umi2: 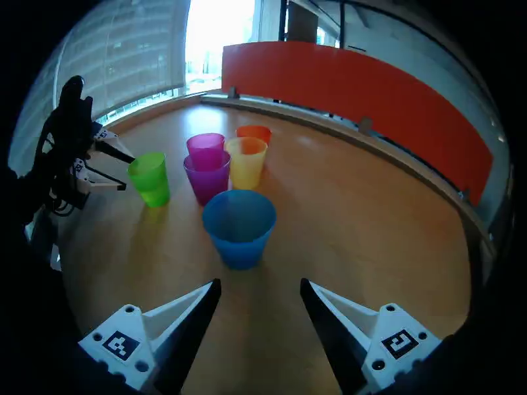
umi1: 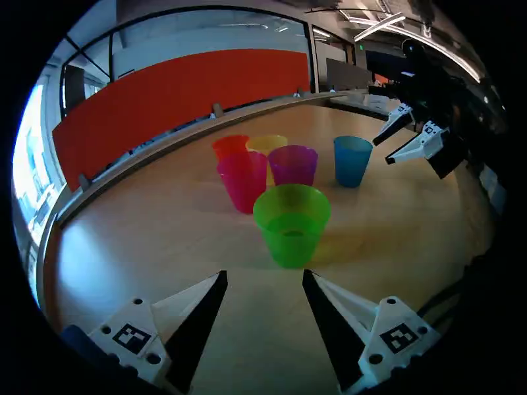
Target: Pour water
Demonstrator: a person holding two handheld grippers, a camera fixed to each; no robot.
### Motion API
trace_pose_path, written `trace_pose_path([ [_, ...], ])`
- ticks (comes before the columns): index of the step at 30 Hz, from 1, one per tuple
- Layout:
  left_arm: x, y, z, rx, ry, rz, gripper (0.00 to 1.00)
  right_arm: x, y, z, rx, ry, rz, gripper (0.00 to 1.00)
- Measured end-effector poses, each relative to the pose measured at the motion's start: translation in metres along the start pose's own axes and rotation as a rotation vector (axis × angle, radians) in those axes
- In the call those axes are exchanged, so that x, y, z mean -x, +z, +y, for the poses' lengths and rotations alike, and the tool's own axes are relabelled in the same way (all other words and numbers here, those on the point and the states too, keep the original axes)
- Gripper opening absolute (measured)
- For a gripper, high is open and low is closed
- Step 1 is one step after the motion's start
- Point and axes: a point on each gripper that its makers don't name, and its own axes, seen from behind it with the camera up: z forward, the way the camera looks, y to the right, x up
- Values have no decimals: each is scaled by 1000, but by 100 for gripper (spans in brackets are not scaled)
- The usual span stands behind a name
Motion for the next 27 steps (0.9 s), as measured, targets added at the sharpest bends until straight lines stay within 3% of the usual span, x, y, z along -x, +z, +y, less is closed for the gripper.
trace_pose_path([
  [12,-11,-40,-30,-138,-65,103,84,3,-36,32,134,90,87,92],
  [20,-24,-65,-56,-257,-91,187,84,-14,-55,56,243,150,219,93],
  [27,-39,-89,-81,-352,-144,278,84,-35,-70,83,364,181,346,93],
])
